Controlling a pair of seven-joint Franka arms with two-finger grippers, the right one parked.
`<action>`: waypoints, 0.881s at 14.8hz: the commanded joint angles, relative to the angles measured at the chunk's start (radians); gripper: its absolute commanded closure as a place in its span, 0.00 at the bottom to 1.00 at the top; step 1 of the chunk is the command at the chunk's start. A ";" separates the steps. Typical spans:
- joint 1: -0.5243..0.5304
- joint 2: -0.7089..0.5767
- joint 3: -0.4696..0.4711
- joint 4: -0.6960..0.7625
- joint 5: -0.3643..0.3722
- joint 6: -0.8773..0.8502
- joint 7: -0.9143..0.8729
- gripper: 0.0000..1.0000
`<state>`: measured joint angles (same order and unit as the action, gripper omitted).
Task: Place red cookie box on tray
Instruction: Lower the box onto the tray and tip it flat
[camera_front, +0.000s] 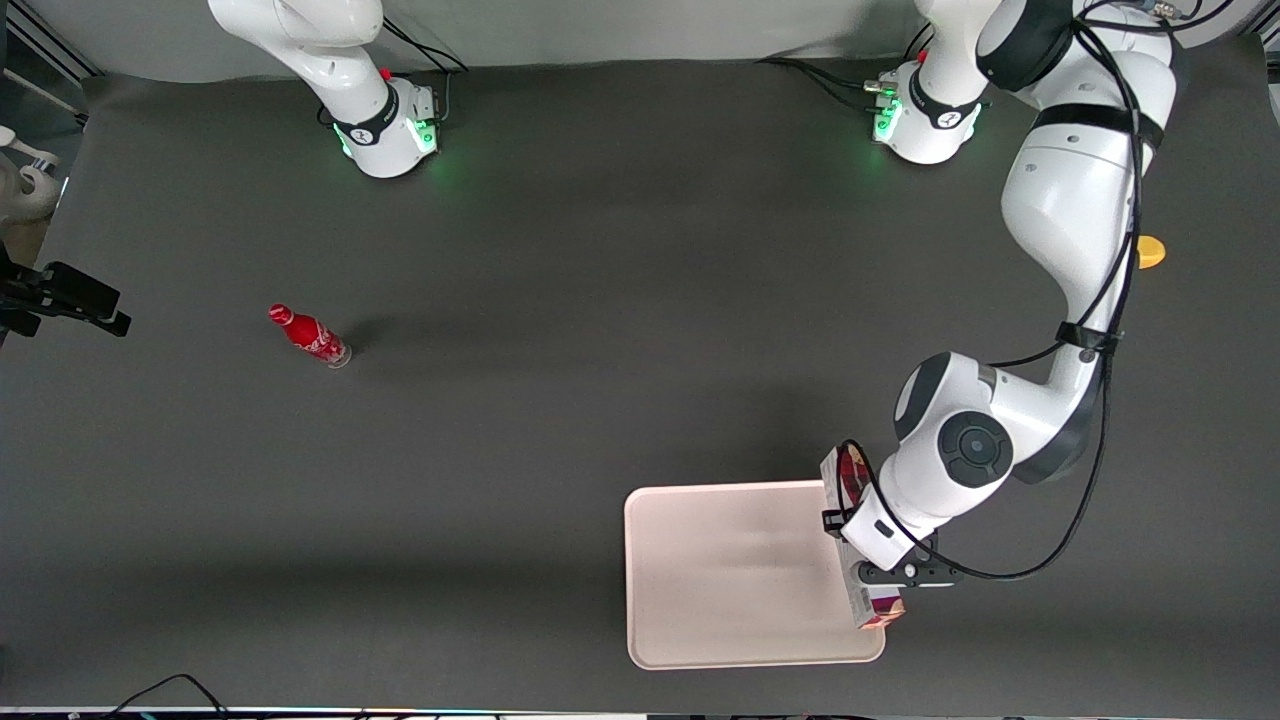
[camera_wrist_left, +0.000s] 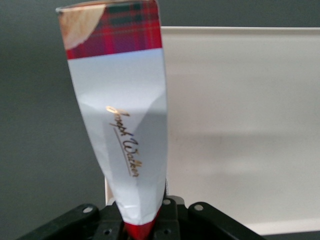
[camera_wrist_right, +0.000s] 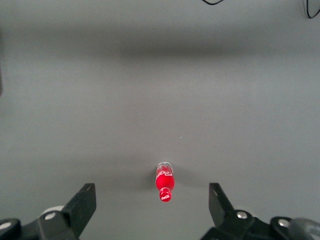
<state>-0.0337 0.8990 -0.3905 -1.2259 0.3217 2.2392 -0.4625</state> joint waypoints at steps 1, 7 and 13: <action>-0.031 0.066 0.010 0.060 0.025 0.040 -0.024 1.00; -0.034 0.101 0.022 0.060 0.065 0.091 -0.019 1.00; -0.035 0.115 0.032 0.088 0.085 0.099 -0.016 1.00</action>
<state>-0.0513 0.9846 -0.3715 -1.1951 0.3801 2.3279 -0.4647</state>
